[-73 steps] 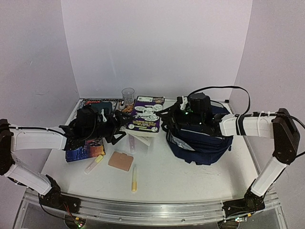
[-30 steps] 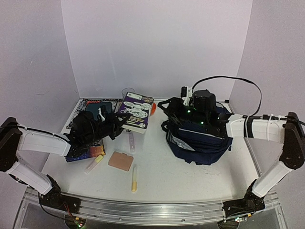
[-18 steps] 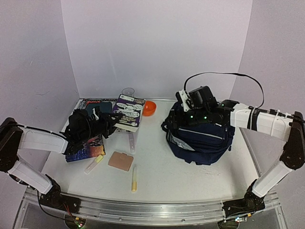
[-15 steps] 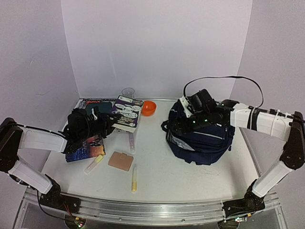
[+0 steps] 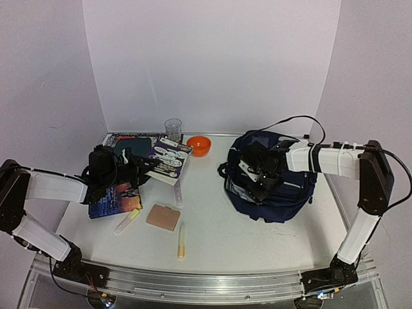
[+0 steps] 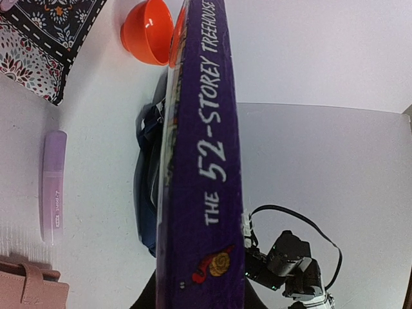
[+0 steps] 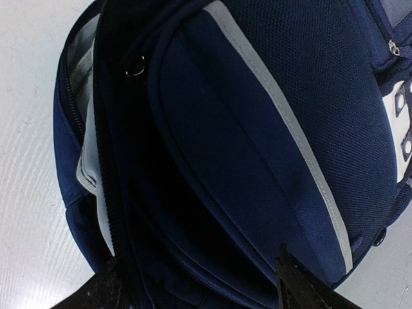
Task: Pack the student bag
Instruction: Pick up the largest pocket of the bag from the student bag.
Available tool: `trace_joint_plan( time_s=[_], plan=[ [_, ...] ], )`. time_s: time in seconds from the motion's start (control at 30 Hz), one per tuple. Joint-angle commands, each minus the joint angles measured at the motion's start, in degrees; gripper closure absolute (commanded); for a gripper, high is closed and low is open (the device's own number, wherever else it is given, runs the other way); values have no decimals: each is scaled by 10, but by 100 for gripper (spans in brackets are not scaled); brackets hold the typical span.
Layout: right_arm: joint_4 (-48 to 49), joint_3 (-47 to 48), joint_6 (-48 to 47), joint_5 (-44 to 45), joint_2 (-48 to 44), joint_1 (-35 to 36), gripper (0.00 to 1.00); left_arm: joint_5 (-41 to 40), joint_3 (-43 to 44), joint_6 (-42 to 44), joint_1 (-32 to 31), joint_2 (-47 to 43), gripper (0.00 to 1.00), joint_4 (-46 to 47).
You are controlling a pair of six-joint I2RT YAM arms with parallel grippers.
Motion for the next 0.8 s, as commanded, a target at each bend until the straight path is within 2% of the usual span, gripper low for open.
trace_joint_plan(
  time_s=[0.0,0.4,0.57,0.7,0.77],
  plan=[
    [-45,18,-23,14,28,1,25,30,23,17,2,-22,100,39],
    [-60,-1,-79,-13,59,3,29,67,44,28,2,1,100,30],
    [-68,4,-93,-51,51,21,29,77,48,30,2,6,100,29],
    [-70,4,-93,-23,57,29,30,82,49,30,2,5,100,29],
    [-71,2,-92,1,67,29,34,85,51,30,2,6,100,28]
  ],
)
